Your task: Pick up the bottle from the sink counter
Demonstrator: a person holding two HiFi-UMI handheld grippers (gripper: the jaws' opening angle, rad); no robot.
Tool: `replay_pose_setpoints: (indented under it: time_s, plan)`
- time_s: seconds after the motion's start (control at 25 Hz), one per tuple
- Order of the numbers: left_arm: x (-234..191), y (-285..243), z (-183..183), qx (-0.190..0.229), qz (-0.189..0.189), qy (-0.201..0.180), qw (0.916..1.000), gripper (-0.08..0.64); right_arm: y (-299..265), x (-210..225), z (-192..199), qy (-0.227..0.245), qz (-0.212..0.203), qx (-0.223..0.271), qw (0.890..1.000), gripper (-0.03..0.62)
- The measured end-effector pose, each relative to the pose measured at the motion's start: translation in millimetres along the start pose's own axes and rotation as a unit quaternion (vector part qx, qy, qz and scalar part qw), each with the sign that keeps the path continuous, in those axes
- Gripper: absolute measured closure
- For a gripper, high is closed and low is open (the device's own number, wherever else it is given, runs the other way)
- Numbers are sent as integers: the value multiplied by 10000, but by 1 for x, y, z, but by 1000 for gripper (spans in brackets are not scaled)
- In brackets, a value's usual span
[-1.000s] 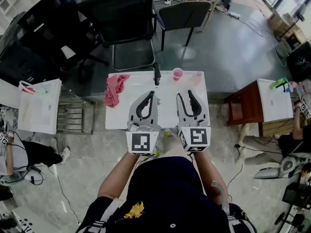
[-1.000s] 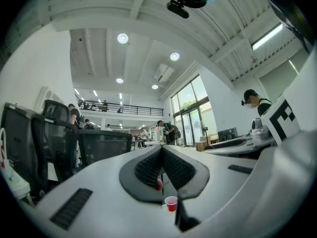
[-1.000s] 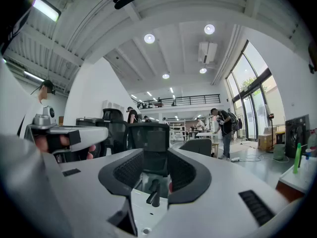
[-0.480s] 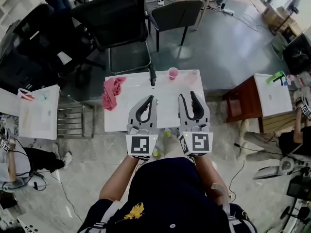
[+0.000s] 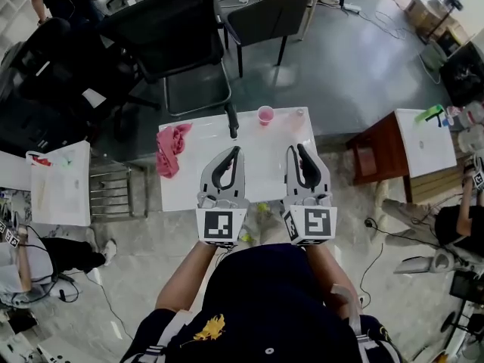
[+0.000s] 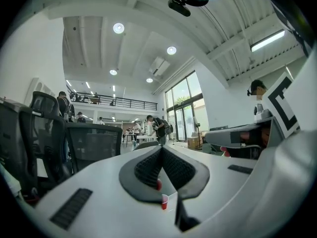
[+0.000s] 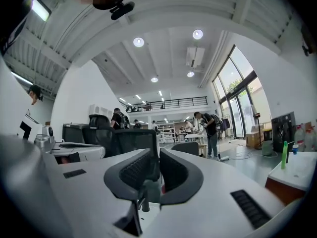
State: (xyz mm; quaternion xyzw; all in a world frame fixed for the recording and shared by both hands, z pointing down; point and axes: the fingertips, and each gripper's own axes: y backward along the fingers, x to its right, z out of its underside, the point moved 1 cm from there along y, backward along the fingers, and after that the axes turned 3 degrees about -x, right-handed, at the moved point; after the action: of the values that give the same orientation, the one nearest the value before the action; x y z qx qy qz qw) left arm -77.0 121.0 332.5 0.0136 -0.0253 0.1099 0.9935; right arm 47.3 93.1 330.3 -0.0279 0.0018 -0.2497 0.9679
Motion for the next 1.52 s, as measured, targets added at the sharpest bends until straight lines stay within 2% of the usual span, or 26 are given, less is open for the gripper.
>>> replay_pose_setpoints:
  time_s: [0.12,0.2,1.0,1.52]
  plan:
    - [-2,-11,9,-136,83,-86,9998,545,-9,7,5,43,165,-101,9998,556]
    - [-6,-19,12,-196,84,-72,9997,545,-17,9,8,20,156,-153,9998,563]
    - [-35,-78,42,-600,10,-165,9981,545,-90,32,29,-183,-93,-421,9989,566]
    - [-39,-122,59,-842,48,-169,9963,545,-130,56,44,-271,-95,-582,9979,566]
